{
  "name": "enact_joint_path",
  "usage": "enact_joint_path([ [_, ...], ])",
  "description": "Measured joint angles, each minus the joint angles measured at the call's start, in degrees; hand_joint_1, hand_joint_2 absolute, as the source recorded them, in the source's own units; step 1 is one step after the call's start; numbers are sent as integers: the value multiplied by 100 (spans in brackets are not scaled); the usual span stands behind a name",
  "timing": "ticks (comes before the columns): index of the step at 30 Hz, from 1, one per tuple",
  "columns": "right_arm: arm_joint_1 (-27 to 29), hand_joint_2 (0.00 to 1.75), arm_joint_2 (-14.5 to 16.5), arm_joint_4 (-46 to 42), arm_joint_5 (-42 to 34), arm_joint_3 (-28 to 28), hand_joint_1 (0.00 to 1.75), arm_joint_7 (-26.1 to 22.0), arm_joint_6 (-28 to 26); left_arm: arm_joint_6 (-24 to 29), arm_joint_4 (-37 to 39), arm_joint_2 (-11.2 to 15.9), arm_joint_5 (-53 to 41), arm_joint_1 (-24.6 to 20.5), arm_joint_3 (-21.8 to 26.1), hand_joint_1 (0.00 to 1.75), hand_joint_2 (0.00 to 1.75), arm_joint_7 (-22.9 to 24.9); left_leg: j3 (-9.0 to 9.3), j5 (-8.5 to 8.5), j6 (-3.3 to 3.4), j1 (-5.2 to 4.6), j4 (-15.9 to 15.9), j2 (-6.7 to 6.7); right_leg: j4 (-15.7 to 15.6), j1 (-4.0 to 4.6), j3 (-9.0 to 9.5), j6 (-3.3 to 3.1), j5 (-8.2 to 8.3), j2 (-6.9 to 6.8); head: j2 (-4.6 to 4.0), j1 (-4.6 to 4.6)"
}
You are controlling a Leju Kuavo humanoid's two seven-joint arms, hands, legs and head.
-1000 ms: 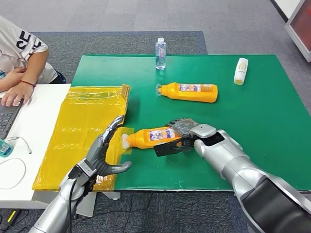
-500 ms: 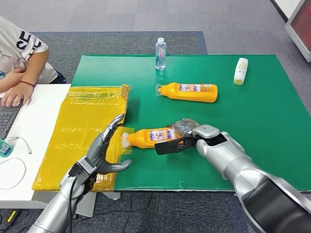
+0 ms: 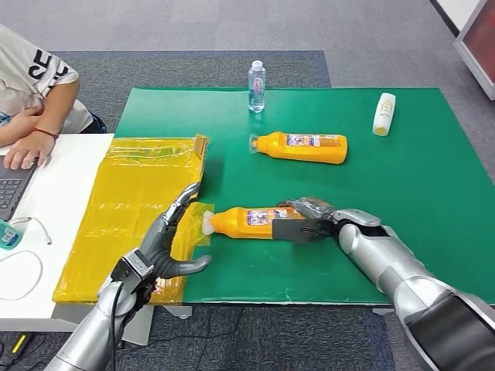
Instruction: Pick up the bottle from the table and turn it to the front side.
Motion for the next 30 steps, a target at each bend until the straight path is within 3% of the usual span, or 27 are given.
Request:
enact_joint_path([
  [6,477,175,-721,-248,-1307,-643,175,-1033,424,13,0,93,89,17,-26,0,175,-1,2,-4,9,0,0,-27,-2,0,23,11,-8,-26,0,3],
  [15,608,175,-873,-347,-1517,-803,175,-1138,478,17,0,120,95,31,-26,0,175,-2,2,-8,11,-1,0,-27,-2,0,23,12,-8,-25,0,3],
  [20,1650,175,-1564,-1178,-2677,-1908,175,-1452,785,88,-75,277,90,182,-9,0,175,-5,1,-17,16,-2,0,-26,-6,-4,22,17,-14,-23,0,2],
  [25,2271,175,-1565,-1889,-3135,-2444,175,-1546,1061,-222,-95,306,224,291,94,0,175,-7,-11,-18,15,-1,0,-26,-3,-3,12,17,-20,-23,0,3],
  [30,2556,175,-1335,-2526,-3041,-2639,175,-1544,1136,-1471,-26,349,931,287,305,0,175,-7,-21,-17,13,-1,-1,-25,-1,2,-1,15,-19,-21,0,2],
])
